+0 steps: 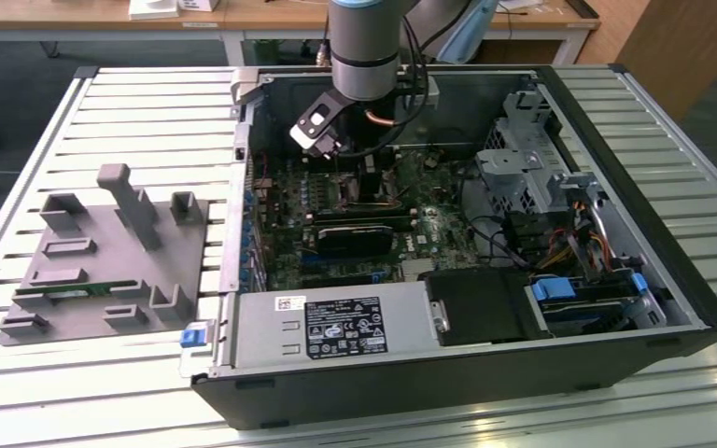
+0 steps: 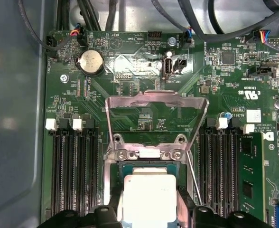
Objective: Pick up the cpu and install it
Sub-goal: 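Place the cpu into insertion slot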
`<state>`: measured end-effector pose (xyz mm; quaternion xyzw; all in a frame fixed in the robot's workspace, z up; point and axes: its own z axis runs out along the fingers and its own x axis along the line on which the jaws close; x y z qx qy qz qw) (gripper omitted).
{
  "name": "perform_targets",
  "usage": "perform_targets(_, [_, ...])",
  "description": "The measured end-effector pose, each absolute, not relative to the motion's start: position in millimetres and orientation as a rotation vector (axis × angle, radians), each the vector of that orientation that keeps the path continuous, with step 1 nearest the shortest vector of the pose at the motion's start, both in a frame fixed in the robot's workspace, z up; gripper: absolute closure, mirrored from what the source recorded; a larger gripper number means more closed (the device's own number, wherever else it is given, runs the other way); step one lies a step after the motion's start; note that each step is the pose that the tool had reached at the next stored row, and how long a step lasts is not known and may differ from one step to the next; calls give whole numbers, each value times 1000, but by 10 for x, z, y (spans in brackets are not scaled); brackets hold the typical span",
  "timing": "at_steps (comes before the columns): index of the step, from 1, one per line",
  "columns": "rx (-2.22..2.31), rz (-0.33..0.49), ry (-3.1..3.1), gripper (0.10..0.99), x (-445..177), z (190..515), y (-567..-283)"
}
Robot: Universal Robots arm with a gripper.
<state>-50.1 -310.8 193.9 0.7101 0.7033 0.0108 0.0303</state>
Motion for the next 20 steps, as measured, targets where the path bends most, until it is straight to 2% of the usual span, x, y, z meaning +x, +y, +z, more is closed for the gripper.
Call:
perform_targets(1, [2189, 33, 2168, 545, -502, 1940, -3108])
perform_targets(2, [2189, 32, 2168, 486, -502, 1940, -3108])
perform_targets(3, [2189, 32, 2168, 486, -503, 1942, -3109])
perform_targets(4, [2189, 31, 2168, 424, -503, 1942, -3110])
perform_targets(13, [2189, 32, 2168, 424, -503, 2059, -3110])
perform_targets(14, [2189, 32, 2168, 435, -503, 2077, -3109])
perform_targets(15, [2189, 32, 2168, 498, -503, 2095, -3110])
perform_targets(16, [2189, 32, 2168, 498, -503, 2114, -3109])
perform_targets(18, [2189, 32, 2168, 620, -503, 2151, -3109])
perform_targets(19, [2189, 32, 2168, 620, -503, 2167, -3109])
perform_targets(20, [2189, 32, 2168, 678, -503, 2179, -3110])
